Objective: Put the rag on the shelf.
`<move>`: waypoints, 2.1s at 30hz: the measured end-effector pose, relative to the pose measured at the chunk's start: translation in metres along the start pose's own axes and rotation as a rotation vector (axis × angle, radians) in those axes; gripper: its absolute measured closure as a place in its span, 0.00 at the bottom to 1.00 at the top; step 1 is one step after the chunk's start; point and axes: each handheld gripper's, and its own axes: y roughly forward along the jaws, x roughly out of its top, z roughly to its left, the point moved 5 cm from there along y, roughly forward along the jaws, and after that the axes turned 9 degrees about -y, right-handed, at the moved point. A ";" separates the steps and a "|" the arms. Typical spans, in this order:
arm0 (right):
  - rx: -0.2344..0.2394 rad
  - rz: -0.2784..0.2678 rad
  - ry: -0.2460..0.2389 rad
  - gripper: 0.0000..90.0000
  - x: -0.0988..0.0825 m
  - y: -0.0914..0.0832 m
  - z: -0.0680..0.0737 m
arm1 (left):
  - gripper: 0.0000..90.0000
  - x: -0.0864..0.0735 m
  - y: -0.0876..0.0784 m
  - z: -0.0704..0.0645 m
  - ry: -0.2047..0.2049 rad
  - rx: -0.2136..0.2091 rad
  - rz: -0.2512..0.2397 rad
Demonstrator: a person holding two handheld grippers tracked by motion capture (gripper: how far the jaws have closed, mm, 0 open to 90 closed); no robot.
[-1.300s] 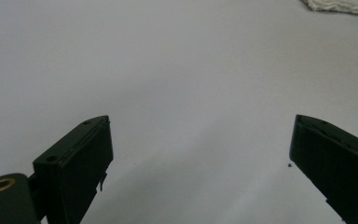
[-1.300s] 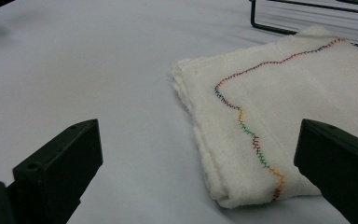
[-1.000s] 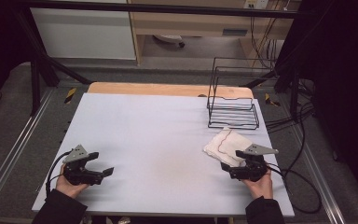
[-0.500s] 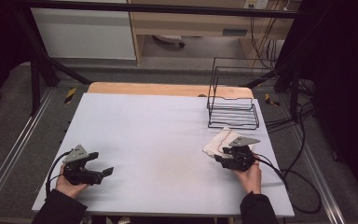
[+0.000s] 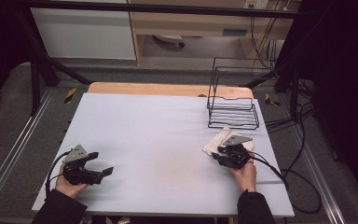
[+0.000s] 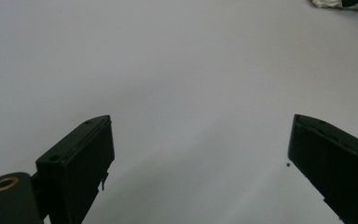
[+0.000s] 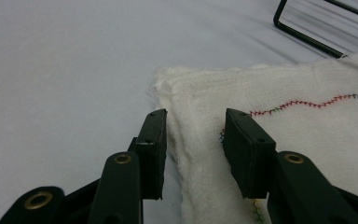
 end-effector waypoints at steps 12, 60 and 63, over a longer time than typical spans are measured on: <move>-0.073 0.057 -0.113 0.74 0.001 0.003 0.005 | 0.08 0.000 0.000 0.000 0.000 -0.001 0.000; 0.222 -0.047 -0.036 0.91 0.032 -0.002 0.080 | 0.08 0.001 -0.001 0.000 0.003 -0.002 -0.002; 0.236 -0.044 -0.043 0.91 0.032 0.001 0.088 | 0.08 0.001 -0.001 0.000 0.004 -0.002 -0.003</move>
